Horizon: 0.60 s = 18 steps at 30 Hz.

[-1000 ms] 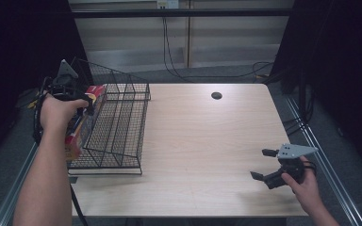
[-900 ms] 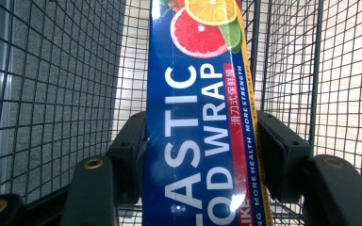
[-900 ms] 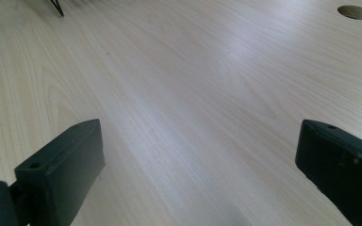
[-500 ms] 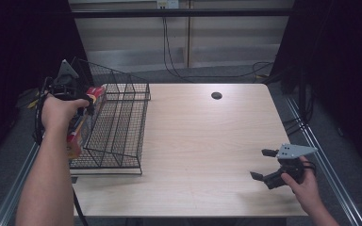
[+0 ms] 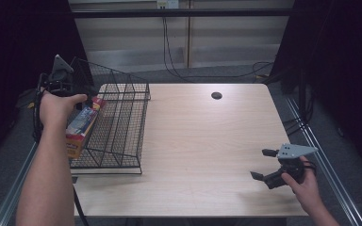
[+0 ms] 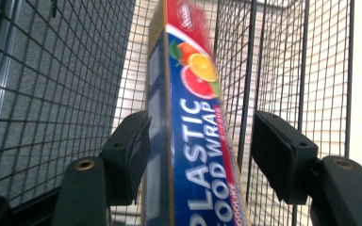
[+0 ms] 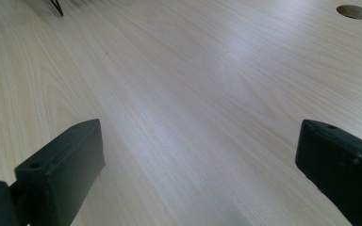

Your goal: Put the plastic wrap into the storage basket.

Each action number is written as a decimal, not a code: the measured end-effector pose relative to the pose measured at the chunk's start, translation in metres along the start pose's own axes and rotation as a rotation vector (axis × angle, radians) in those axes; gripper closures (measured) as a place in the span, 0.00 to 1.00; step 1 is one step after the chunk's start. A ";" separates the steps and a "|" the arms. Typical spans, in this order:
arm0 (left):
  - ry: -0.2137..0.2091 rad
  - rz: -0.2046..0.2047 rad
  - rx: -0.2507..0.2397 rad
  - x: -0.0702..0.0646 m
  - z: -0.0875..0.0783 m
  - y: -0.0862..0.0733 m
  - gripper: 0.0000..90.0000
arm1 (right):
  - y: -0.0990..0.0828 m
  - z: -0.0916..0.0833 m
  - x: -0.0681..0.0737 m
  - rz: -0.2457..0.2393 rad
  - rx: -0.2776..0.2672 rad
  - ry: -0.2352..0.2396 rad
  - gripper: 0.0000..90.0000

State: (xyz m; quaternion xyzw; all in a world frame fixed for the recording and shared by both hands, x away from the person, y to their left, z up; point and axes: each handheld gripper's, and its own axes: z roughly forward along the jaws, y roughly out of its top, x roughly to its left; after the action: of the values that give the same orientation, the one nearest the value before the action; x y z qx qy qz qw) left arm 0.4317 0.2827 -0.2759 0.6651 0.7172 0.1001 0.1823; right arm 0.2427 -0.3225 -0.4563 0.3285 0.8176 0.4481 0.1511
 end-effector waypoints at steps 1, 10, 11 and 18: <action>-0.010 -0.001 -0.008 0.000 -0.001 0.000 0.41 | 0.000 0.000 0.000 -0.004 0.000 0.005 0.02; -0.046 0.020 -0.006 -0.011 -0.008 -0.002 0.39 | 0.001 0.000 0.001 -0.005 0.004 0.002 0.02; -0.052 0.020 -0.009 -0.013 -0.008 -0.002 0.39 | 0.001 0.000 0.001 -0.005 0.005 0.003 0.02; -0.079 0.036 -0.016 -0.024 -0.011 -0.003 0.36 | 0.000 -0.001 0.001 -0.004 0.003 0.008 0.02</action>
State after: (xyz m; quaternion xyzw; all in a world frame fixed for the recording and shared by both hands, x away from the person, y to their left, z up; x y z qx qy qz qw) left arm 0.4253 0.2600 -0.2636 0.6798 0.6966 0.0828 0.2140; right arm 0.2414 -0.3218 -0.4555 0.3254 0.8195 0.4479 0.1483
